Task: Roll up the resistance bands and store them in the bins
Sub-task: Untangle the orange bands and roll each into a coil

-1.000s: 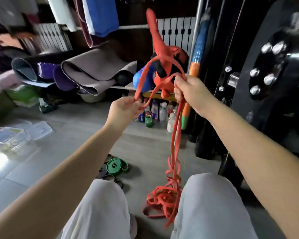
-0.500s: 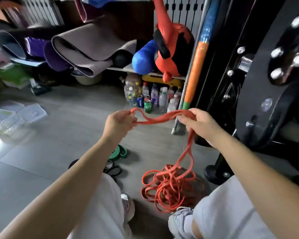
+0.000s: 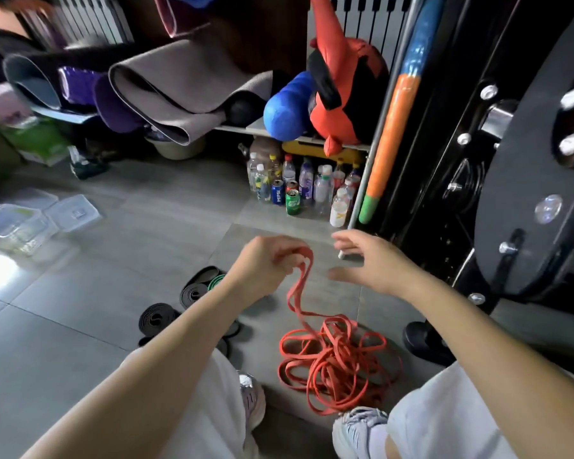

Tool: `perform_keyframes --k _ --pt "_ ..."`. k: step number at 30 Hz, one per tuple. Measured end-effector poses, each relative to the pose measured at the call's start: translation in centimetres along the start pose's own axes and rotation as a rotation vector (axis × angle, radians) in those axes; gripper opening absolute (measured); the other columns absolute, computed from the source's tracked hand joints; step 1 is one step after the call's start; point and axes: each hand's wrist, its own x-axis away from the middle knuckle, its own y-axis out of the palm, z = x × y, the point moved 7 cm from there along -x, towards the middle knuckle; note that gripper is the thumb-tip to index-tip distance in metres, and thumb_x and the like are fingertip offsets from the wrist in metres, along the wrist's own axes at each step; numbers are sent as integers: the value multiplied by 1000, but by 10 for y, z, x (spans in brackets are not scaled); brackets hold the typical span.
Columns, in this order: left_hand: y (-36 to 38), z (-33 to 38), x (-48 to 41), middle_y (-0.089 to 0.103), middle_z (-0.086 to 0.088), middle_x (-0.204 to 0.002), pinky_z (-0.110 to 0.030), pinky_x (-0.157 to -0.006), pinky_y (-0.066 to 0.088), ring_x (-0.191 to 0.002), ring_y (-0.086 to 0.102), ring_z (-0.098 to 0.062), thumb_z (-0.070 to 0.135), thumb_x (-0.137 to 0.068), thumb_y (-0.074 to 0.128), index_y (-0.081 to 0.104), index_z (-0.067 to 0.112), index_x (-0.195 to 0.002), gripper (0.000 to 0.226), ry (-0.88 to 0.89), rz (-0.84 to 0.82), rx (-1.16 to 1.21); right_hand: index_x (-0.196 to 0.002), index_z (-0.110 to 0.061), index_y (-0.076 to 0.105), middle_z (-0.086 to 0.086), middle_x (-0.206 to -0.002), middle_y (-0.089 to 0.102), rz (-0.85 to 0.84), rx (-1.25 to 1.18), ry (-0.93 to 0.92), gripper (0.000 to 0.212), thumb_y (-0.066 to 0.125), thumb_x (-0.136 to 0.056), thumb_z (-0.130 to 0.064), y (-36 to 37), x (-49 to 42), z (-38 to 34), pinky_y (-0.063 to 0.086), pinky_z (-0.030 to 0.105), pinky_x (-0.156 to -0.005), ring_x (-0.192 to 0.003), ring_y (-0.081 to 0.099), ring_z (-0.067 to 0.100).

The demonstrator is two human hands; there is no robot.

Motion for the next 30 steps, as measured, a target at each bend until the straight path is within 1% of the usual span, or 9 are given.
perform_keyframes --k 4,10,13,15,17,20,22,25,30 --pt "12 21 6 69 -13 -93 -37 -82 56 -89 68 -28 -3 -88 55 67 15 -103 26 60 -30 261 -103 -29 64 -5 -106 69 6 -215 -168 37 80 -73 -16 19 4 -18 47 30 -95 -103 63 8" --pt "7 20 10 73 -7 -86 -23 -73 55 -82 70 -16 -3 -91 51 67 11 -96 22 -52 25 644 -95 -8 69 -8 -76 69 95 -469 -135 23 74 -74 2 6 7 -15 50 11 -68 -66 63 -7" --pt "6 17 10 73 -5 -85 -22 -71 56 -81 70 -13 -1 -92 51 67 13 -95 22 -122 2 755 -92 -17 70 -16 -68 69 128 -460 -153 25 72 -75 1 -3 12 -16 50 11 -70 -66 63 -6" --pt "8 13 9 71 -8 -87 -23 -64 56 -75 68 -11 0 -92 52 66 13 -98 20 -153 -15 528 -88 -23 70 -15 -67 69 168 -402 -143 23 72 -78 -2 -9 15 -12 52 16 -72 -67 62 -3" --pt "9 11 9 64 -10 -100 -28 -68 52 -75 64 -14 8 -90 57 63 15 -111 23 -119 -46 -6 -90 -21 74 -6 -75 72 190 -225 -127 14 73 -79 -11 -13 18 -6 52 28 -76 -72 63 5" --pt "24 22 15 47 -3 -129 -20 -88 39 -106 55 -18 24 -81 68 44 19 -137 61 55 -105 -464 -95 -18 75 -5 -76 70 97 139 -118 16 72 -81 -25 -3 19 0 52 35 -76 -76 64 15" --pt "37 29 18 45 0 -130 -27 -91 41 -113 50 -18 32 -79 69 40 22 -139 68 135 -136 -575 -95 -22 74 -11 -69 62 41 254 -121 16 70 -82 -30 6 20 -1 51 33 -74 -73 61 13" --pt "53 28 17 55 -1 -110 -36 -80 48 -102 56 -24 31 -82 62 56 21 -118 38 124 -221 -716 -90 -23 74 -4 -73 66 5 239 -159 15 69 -82 -34 11 20 -4 51 36 -70 -73 61 16" --pt "45 30 13 60 -1 -89 -30 -68 43 -85 59 -26 19 -77 61 64 19 -94 18 26 -121 -494 -79 -26 69 -5 -70 68 37 -24 -146 6 74 -79 -23 4 22 -3 52 40 -73 -70 63 16"
